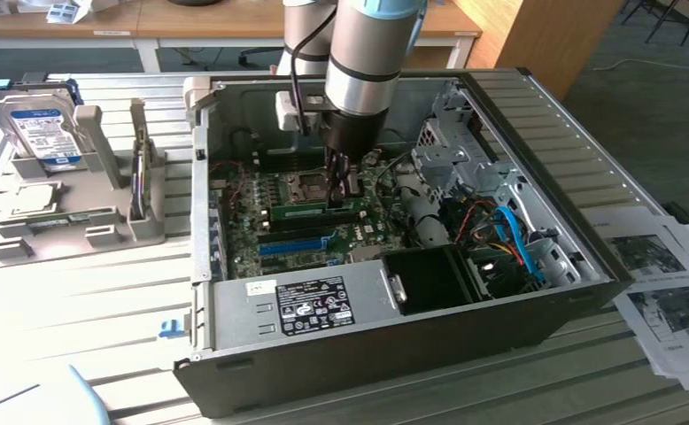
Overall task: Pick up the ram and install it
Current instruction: 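Insert the ram into the slot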
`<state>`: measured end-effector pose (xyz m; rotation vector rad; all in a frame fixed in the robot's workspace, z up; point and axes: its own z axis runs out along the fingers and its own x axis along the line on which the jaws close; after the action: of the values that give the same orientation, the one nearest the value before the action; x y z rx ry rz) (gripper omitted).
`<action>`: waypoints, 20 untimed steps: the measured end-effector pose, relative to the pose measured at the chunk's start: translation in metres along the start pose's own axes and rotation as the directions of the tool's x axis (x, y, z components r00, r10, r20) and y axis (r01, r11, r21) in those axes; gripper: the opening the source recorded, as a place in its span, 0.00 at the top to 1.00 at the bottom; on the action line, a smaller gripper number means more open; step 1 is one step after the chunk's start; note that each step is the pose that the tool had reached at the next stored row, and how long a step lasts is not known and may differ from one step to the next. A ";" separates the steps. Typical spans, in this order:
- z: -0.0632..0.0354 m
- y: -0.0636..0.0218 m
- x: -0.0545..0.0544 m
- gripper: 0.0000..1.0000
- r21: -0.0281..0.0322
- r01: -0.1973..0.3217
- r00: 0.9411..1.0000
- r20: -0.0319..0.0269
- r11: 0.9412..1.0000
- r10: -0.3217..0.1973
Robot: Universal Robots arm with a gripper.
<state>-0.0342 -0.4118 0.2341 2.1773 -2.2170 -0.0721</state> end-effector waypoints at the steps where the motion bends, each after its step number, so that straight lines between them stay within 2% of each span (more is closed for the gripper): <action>1: 0.0001 0.0000 0.000 0.89 0.000 0.000 1.000 0.000 1.000 0.000; 20: 0.0004 -0.0001 0.002 0.89 0.000 -0.003 1.000 0.000 1.000 0.003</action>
<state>-0.0342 -0.4138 0.2337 2.1739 -2.2204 -0.0721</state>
